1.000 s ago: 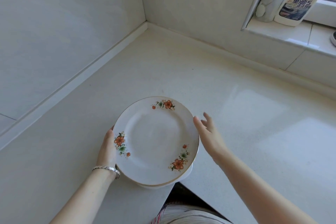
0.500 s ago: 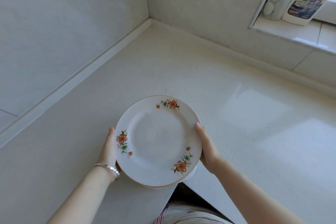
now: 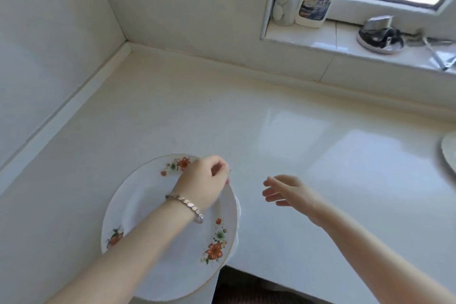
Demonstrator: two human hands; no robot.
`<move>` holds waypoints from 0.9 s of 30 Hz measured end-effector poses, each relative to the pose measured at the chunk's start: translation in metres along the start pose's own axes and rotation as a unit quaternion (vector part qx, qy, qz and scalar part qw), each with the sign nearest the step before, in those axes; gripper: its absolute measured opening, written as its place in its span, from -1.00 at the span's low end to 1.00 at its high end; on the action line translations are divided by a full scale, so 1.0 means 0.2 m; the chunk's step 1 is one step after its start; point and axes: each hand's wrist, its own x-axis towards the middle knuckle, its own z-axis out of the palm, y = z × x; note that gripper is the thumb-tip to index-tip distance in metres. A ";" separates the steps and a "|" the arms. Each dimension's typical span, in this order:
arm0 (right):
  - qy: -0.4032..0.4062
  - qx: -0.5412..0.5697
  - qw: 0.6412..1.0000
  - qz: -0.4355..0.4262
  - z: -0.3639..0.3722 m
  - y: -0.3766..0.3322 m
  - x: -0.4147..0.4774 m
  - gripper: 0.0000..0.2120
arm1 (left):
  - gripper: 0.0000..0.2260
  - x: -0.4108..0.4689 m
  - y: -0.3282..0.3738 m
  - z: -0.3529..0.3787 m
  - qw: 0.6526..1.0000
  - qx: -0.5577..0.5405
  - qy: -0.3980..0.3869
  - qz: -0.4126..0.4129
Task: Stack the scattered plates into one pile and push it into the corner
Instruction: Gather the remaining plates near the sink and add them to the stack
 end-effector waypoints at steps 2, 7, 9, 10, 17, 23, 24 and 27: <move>0.044 -0.003 0.999 0.009 -0.15 0.07 -0.05 -0.86 | -0.80 0.10 0.15 0.17 0.998 0.017 -0.062 0.025; 0.136 0.046 0.989 0.036 -0.56 0.28 -0.21 -0.92 | -0.80 0.23 0.49 0.61 0.961 0.166 -0.183 0.123; 0.161 0.067 0.984 0.039 -0.74 0.38 -0.29 -0.91 | -0.80 0.26 0.63 0.78 0.948 0.195 -0.213 0.136; 0.176 0.077 0.980 0.040 -0.83 0.44 -0.33 -0.92 | -0.81 0.27 0.70 0.88 0.943 0.203 -0.226 0.139; 0.329 0.281 0.895 0.107 -1.57 1.07 -0.54 -0.87 | -0.79 0.27 1.10 1.60 0.940 0.173 -0.266 0.125; 0.383 0.618 0.647 0.229 -2.03 1.59 -0.66 -0.43 | -0.79 0.21 1.30 2.06 0.942 0.163 -0.282 0.079; 0.378 0.653 0.616 0.227 -2.06 1.65 -0.66 -0.42 | -0.79 0.20 1.32 2.12 0.943 0.164 -0.281 0.070; 0.360 0.720 0.574 0.153 -2.14 1.77 -0.62 -0.48 | -0.80 0.18 1.35 2.24 0.949 0.155 -0.272 0.037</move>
